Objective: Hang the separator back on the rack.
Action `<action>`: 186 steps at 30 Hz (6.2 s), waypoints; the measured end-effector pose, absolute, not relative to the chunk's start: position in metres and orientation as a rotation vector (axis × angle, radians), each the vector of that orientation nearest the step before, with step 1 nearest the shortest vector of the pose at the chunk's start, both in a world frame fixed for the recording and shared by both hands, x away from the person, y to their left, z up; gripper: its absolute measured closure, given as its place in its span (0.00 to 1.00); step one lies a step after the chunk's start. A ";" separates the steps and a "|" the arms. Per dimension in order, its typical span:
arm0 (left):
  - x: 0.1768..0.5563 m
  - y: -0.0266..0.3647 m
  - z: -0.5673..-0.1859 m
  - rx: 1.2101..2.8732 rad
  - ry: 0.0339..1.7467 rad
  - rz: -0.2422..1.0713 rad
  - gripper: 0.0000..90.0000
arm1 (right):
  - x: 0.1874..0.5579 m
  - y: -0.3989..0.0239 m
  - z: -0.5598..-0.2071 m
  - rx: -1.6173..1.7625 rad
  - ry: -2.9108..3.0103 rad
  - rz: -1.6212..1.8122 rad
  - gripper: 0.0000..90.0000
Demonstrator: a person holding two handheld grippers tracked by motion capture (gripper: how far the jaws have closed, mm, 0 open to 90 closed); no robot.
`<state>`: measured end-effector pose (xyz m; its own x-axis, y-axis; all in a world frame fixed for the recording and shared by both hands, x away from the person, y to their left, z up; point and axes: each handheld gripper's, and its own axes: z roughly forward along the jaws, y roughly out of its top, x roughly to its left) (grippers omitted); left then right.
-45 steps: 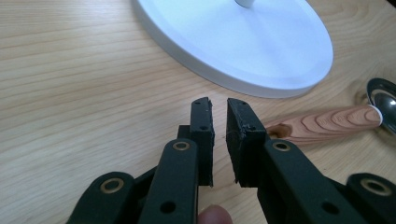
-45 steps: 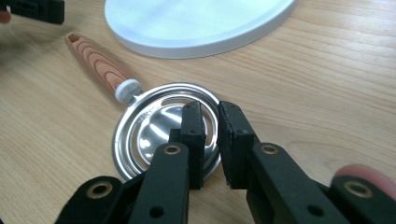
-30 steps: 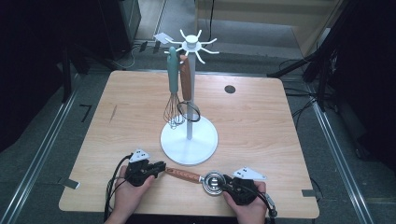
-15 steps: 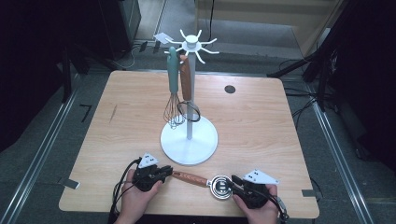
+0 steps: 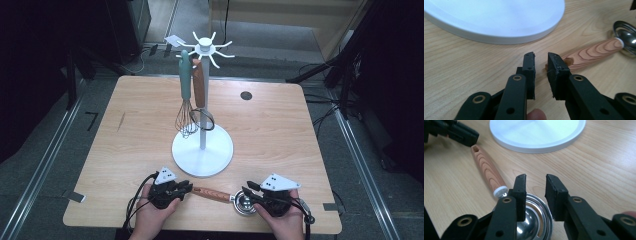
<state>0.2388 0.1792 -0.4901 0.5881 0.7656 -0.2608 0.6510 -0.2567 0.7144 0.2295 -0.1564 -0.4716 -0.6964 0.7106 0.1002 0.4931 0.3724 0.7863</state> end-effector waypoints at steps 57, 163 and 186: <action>0.208 0.348 -0.485 1.663 1.521 0.587 0.20 | 0.266 -0.059 -0.462 0.380 3.039 0.377 0.79; 0.238 0.331 -0.484 1.718 1.394 0.662 0.08 | 0.254 -0.108 -0.339 0.938 1.859 1.718 0.79; 0.238 0.330 -0.484 1.727 1.386 0.661 0.07 | 0.260 -0.087 -0.303 0.908 1.773 1.700 0.79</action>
<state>0.2378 0.3304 -0.4842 0.2610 0.9616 -0.0846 0.5391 -0.0724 0.8391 0.2603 -0.0868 -0.3032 -0.6423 0.7620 0.0822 0.1142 -0.0109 0.9934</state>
